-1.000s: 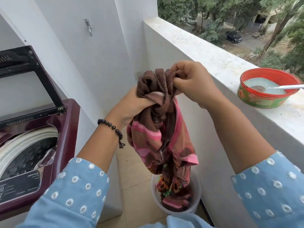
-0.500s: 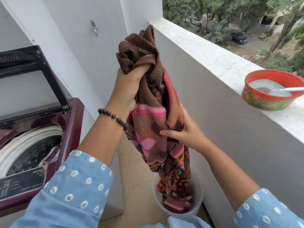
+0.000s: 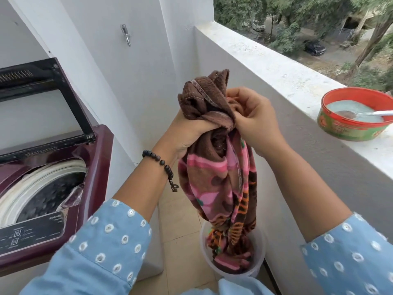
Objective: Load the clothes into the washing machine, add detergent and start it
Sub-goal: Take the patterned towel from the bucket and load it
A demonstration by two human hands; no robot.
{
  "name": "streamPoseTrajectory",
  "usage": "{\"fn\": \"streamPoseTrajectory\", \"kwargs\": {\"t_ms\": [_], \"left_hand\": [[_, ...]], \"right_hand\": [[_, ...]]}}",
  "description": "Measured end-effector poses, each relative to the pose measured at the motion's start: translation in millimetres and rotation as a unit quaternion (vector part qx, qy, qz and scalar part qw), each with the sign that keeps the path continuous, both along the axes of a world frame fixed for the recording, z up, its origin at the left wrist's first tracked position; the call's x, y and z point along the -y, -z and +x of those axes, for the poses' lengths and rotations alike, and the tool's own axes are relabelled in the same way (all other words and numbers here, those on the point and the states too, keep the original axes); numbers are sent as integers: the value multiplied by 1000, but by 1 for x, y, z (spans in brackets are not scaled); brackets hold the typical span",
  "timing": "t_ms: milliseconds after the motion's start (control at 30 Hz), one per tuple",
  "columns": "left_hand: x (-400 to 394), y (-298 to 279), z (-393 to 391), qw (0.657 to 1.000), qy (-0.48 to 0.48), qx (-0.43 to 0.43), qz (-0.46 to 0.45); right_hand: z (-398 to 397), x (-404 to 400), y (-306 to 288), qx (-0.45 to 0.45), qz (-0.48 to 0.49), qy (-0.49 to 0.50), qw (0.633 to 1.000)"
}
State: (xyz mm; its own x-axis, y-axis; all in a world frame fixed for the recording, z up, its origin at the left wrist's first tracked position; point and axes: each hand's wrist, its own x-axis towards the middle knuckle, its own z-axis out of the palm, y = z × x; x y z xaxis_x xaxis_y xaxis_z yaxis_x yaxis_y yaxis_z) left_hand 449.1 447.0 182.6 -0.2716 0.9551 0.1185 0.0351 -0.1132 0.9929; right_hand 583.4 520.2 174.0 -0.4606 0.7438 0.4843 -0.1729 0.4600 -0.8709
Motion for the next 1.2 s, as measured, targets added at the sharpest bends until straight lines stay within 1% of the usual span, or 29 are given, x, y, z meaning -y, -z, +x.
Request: {"fn": "streamPoseTrajectory", "kwargs": {"t_ms": [33, 100, 200, 333, 367, 400, 467, 533, 633, 733, 800, 867, 933, 967, 1000, 1033, 1100, 1133, 1200], "left_hand": [[0, -1, -1, 1000, -31, 2, 5], [-1, -5, -4, 994, -91, 41, 42], [-3, -18, -6, 975, -148, 127, 103], [-8, -37, 9, 951, -139, 239, 141], [-8, -41, 15, 945, -142, 258, 142], [-8, -44, 19, 939, -148, 275, 146], [-8, -47, 22, 925, -160, 298, 171], [-5, -47, 15, 916, -167, 311, 191], [10, -40, -9, 923, -149, 312, 168], [34, -21, -41, 954, -146, 244, 98], [55, -6, -57, 977, -143, 154, 22], [77, 9, -70, 985, -153, 47, -64], [98, 20, -81, 973, -170, -40, -154], [106, 21, -82, 962, -173, -84, -194], [112, 20, -82, 952, -166, -128, -221], [115, 18, -79, 946, -147, -176, -229], [112, 14, -67, 929, -97, -294, -200], [107, 12, -59, 915, -75, -354, -177], [90, 10, -40, 875, -51, -461, -139]], "right_hand": [[3, 3, 0, -13, -18, -41, 999], [11, 9, 7, -21, -45, -116, 992], [17, 17, 33, 79, -29, -93, 992], [-12, 31, 80, 175, -57, -46, 982], [-20, 34, 88, 177, -77, -33, 981], [-27, 37, 91, 159, -103, -27, 981], [-37, 39, 88, 82, -154, -1, 985], [-39, 35, 77, 34, -182, 20, 982], [-26, 18, 64, -7, -198, -15, 980], [-10, 1, 47, -10, -176, -50, 983], [-2, -6, 32, 13, -147, -60, 987], [5, -14, 19, 38, -127, -56, 990], [9, -22, 10, 89, -92, -26, 991], [11, -27, 8, 137, -68, -7, 988], [11, -30, 5, 187, -49, 8, 981], [10, -30, 2, 232, -29, 15, 972], [4, -24, -2, 302, 10, 7, 953], [0, -19, -4, 330, 29, -4, 943], [-8, -5, -9, 372, 57, -32, 926]]}}
